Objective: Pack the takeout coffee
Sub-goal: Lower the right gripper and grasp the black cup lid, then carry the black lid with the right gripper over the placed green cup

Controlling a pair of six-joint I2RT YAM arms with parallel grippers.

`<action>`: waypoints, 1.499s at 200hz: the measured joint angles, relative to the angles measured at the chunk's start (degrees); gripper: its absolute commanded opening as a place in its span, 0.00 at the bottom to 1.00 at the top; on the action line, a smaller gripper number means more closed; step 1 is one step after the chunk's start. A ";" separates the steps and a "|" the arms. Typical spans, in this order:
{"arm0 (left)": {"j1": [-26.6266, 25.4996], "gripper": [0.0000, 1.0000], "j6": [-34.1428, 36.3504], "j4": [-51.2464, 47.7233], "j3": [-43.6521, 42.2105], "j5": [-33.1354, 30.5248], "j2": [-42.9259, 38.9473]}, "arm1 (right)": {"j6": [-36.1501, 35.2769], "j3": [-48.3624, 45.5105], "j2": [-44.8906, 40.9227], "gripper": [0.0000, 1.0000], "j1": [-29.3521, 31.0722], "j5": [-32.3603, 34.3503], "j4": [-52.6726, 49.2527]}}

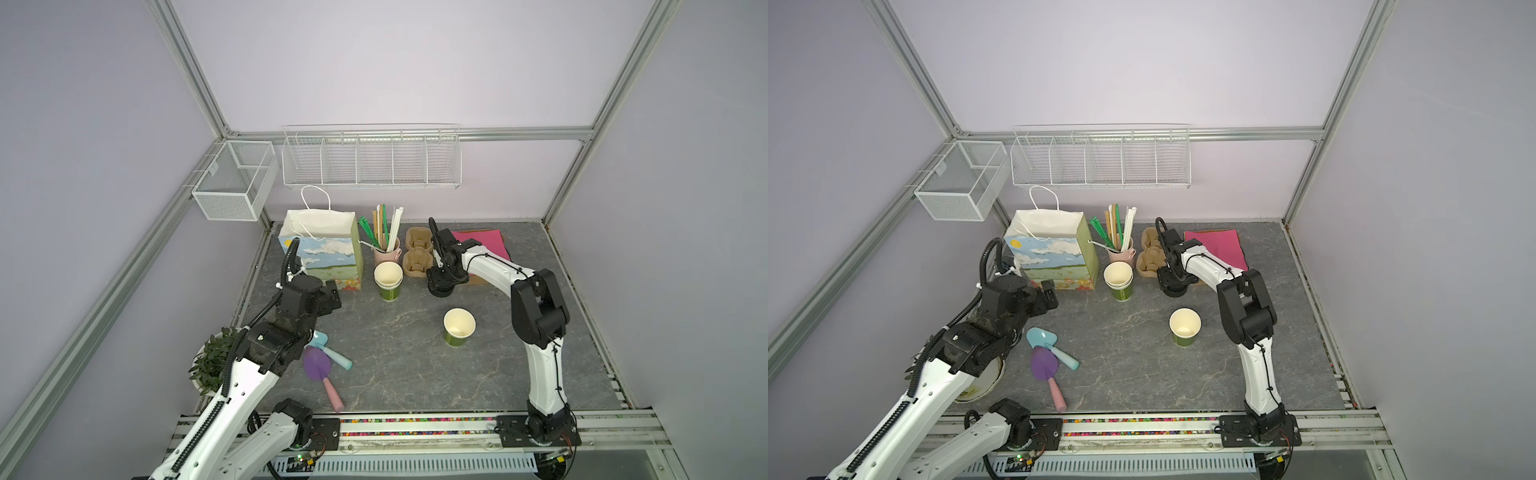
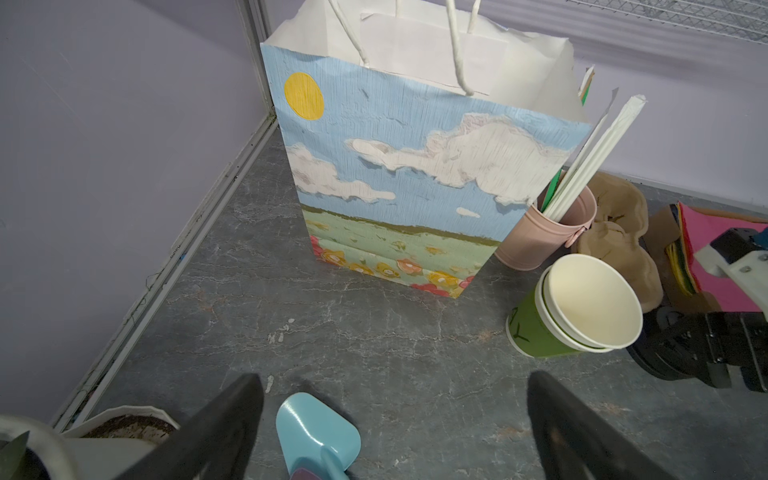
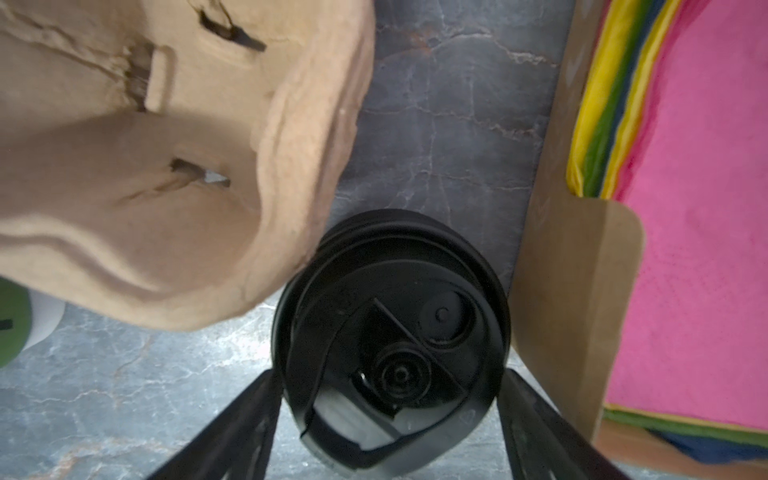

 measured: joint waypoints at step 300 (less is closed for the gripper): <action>0.37 0.99 0.00 -0.02 0.00 0.66 1.03 | 0.20 -11.63 -25.90 0.71 5.81 4.74 -3.19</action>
